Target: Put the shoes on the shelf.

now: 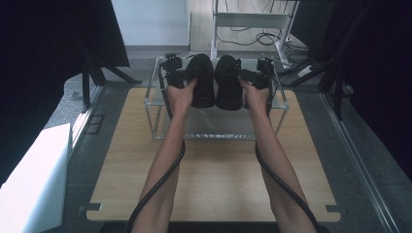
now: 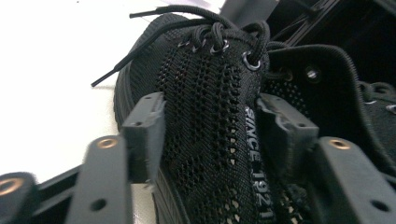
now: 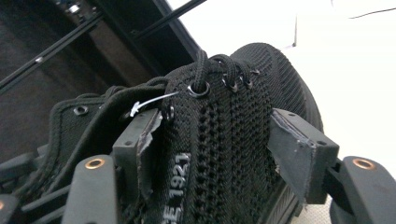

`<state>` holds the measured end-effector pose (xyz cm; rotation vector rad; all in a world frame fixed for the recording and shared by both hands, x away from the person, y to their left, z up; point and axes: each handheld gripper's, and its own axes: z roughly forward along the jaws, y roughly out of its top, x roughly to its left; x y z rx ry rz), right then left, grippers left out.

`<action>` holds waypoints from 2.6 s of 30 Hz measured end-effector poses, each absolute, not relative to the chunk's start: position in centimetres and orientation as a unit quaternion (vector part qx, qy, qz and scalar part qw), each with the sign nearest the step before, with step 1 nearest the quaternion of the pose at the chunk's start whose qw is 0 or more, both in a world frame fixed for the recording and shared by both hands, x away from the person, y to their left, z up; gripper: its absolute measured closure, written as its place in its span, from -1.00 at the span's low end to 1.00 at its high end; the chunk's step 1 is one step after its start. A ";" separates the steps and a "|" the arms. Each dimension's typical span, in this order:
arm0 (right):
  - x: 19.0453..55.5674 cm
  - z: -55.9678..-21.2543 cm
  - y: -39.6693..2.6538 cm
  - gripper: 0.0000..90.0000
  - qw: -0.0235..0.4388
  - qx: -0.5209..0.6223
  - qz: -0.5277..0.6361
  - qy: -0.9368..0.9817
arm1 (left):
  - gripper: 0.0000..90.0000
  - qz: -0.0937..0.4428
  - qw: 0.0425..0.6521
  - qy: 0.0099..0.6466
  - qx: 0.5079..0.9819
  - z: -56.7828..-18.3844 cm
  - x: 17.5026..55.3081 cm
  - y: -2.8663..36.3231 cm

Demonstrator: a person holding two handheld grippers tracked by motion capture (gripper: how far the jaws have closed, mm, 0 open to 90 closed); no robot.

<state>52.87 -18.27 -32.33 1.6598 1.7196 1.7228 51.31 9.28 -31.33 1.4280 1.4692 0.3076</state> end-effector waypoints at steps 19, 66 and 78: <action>49.3 -30.8 -22.5 -0.32 0.089 0.511 0.611 0.598 | -0.33 0.127 0.544 0.551 0.620 -30.0 46.5 12.3; 43.6 -37.7 -20.3 0.99 0.008 0.453 0.640 0.620 | 0.72 0.096 0.562 0.484 0.664 -36.0 42.7 11.2; 43.6 -38.1 -20.6 0.58 -0.004 0.432 0.641 0.634 | 0.34 0.114 0.565 0.469 0.670 -36.2 41.8 11.1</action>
